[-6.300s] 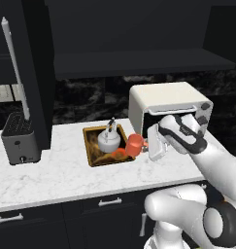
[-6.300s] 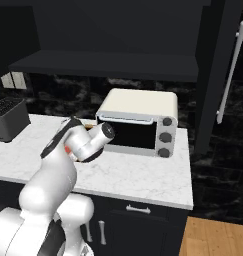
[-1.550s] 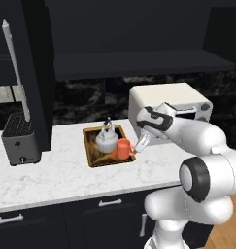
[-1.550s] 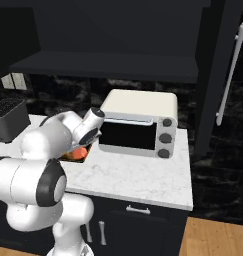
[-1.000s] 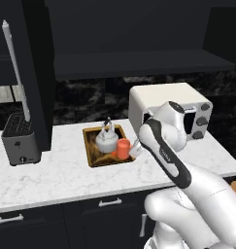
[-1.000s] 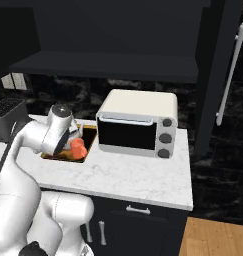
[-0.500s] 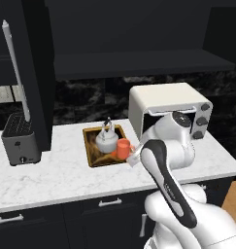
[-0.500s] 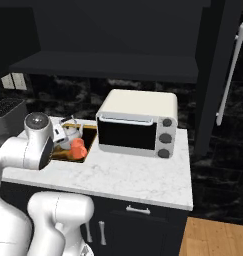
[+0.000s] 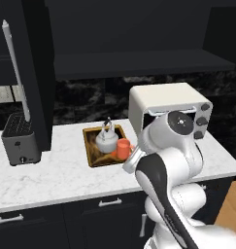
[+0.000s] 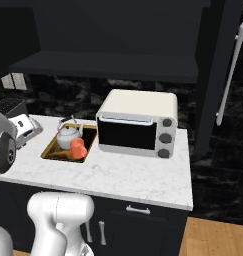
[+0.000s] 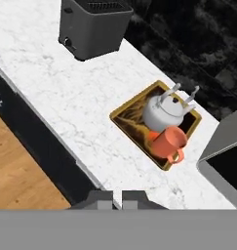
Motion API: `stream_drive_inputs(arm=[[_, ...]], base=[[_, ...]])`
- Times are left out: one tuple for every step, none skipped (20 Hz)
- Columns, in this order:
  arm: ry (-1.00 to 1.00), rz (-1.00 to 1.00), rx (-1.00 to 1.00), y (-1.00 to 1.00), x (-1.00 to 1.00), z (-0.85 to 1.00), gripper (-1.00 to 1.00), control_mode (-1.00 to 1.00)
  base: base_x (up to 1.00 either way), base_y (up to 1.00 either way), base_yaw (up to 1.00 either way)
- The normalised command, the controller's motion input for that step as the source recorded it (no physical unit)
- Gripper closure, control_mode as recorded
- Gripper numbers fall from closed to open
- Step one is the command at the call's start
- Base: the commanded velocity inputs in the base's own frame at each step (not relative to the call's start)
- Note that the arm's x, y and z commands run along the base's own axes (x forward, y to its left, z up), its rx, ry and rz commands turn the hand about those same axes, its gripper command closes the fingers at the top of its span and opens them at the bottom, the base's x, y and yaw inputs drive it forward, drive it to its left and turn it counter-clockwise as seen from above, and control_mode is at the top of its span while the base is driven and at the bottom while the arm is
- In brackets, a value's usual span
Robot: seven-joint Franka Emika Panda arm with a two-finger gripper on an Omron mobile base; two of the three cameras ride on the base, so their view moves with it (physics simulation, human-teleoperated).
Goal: Pick the kettle from the counter and place it on the tray. Then pick the mug from the cabinet and place it on the tray. Then close the cabinet doors.
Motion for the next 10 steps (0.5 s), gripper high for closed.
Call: stream_drive_inputs(arm=[[-0.06,0.00,-0.05,-0.01,-0.04,-0.04,1.00,-1.00],[-0.14,0.03,-0.15,-0.16,-0.25,-0.15,1.00,-1.00],[-0.17,0.08,-0.16,-0.31,-0.46,0.00,1.00,-1.00],[-0.37,0.13,-0.20,-0.19,-0.73,0.06,1.00,-1.00],[-0.44,0.17,-0.23,-0.07,-0.90,0.31,1.00,-1.00],[-0.49,0.18,-0.25,-0.14,-0.92,0.61,1.00,-1.00],[-0.49,0.18,-0.27,-0.16,-0.95,0.71,1.00,-1.00],[-0.51,0.19,-0.29,-0.06,-0.91,0.78,1.00,-1.00],[-0.56,0.21,-0.31,-0.04,-0.94,0.81,1.00,-1.00],[-0.57,0.22,-0.30,0.00,-0.91,0.80,1.00,-1.00]], base=[[0.00,0.00,0.00],[0.00,0.00,0.00],[0.00,0.00,0.00],[0.00,0.00,0.00],[0.00,0.00,0.00],[0.00,0.00,0.00],[0.00,0.00,0.00],[0.00,0.00,0.00],[0.00,0.00,0.00],[0.00,0.00,0.00]])
